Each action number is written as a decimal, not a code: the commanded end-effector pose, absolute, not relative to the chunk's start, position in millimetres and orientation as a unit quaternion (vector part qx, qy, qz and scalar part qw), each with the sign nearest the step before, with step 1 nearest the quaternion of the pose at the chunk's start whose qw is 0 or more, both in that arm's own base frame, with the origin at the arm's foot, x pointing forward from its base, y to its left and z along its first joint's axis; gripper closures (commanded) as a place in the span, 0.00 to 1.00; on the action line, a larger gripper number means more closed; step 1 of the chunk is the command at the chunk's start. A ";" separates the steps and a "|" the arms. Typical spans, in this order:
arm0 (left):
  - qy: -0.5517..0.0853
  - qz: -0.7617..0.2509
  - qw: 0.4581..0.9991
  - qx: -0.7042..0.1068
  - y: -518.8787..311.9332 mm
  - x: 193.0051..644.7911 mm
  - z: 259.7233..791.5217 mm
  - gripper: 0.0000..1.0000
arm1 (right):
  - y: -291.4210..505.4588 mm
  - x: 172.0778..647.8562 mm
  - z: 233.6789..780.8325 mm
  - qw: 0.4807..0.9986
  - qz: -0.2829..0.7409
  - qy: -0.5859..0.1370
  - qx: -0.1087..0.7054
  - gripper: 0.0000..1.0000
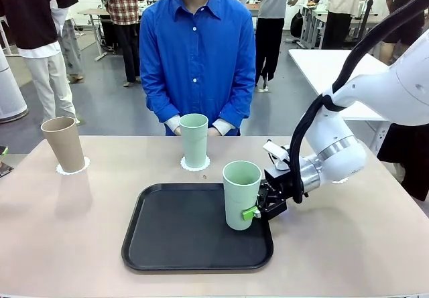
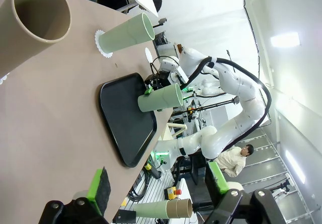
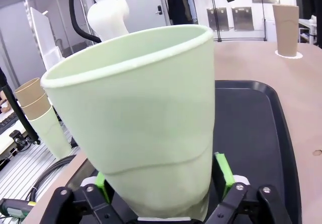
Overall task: Place coasters on the table and set cups on them.
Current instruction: Take one Reusable plastic cup from the Flat Tray and place it on a coaster set by the human.
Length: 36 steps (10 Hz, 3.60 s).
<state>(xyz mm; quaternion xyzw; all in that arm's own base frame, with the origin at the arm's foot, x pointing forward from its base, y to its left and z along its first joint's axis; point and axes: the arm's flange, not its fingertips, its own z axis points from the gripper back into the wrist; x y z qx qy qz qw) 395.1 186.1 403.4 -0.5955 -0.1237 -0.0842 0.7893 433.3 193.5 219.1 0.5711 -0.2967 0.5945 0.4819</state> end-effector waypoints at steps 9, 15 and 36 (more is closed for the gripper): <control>-0.125 -0.086 0.787 -0.598 187.3 394.1 405.6 0.00 | 158.1 404.5 319.0 0.502 0.575 -0.341 0.549 0.68; -0.125 -0.086 0.787 -0.598 187.3 394.1 405.6 0.00 | 110.7 367.9 446.6 0.548 0.537 -0.413 0.489 0.68; -0.125 -0.086 0.787 -0.598 187.3 394.1 405.6 0.00 | -152.2 524.3 459.9 0.675 0.383 -0.538 0.329 0.17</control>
